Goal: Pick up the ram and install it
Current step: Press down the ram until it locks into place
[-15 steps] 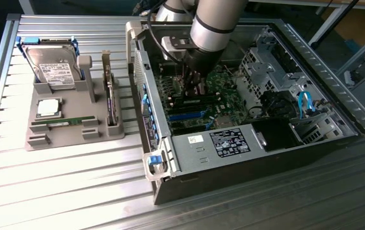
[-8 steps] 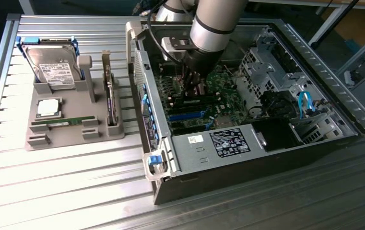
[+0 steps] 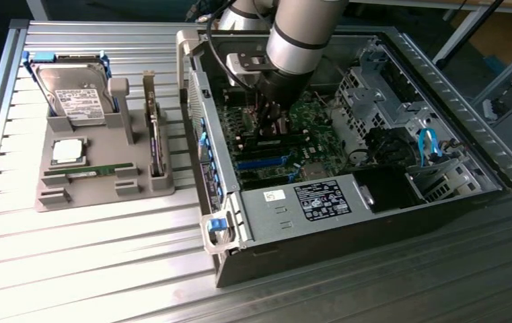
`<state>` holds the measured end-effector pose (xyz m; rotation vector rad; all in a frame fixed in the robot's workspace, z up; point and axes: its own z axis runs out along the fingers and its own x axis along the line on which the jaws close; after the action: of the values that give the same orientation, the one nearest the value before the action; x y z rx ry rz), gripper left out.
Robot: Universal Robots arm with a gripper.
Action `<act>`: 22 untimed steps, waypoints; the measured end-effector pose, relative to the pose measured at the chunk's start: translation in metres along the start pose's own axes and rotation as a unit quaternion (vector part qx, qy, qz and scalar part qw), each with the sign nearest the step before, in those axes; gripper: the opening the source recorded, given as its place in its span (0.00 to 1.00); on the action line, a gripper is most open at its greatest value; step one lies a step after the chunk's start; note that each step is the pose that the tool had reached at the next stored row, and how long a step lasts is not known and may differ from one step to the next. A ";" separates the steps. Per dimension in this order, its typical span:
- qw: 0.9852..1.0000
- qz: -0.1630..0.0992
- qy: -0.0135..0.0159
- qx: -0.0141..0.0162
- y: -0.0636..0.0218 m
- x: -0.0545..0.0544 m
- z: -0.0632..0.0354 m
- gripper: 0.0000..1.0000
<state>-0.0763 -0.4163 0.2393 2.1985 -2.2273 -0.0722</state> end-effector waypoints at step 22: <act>1.000 0.000 -0.007 0.000 0.0001 0.002 0.0032 0.10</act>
<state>-0.0766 -0.4187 0.2360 2.2053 -2.2336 -0.0877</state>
